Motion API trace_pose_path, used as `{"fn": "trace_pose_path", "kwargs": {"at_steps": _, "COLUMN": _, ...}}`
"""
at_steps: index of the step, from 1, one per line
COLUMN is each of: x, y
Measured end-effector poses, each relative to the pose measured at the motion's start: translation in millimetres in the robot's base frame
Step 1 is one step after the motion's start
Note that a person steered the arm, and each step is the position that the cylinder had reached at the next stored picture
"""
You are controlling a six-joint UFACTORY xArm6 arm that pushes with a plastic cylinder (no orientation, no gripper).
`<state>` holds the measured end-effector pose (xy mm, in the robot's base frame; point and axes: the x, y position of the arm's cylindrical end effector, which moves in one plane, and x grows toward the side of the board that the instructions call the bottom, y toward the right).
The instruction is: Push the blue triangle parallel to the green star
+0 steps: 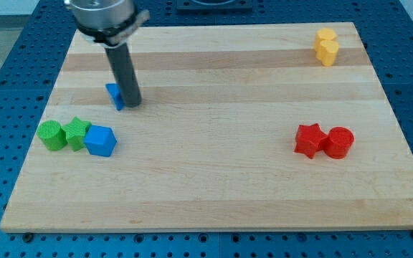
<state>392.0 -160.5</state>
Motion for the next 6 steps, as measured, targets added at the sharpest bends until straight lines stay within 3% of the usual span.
{"fn": "trace_pose_path", "kwargs": {"at_steps": 1, "x": -0.4, "y": -4.5}}
{"fn": "trace_pose_path", "kwargs": {"at_steps": 2, "x": 30.5, "y": -20.4}}
{"fn": "trace_pose_path", "kwargs": {"at_steps": 4, "x": 30.7, "y": -41.1}}
{"fn": "trace_pose_path", "kwargs": {"at_steps": 6, "x": -50.8, "y": -38.2}}
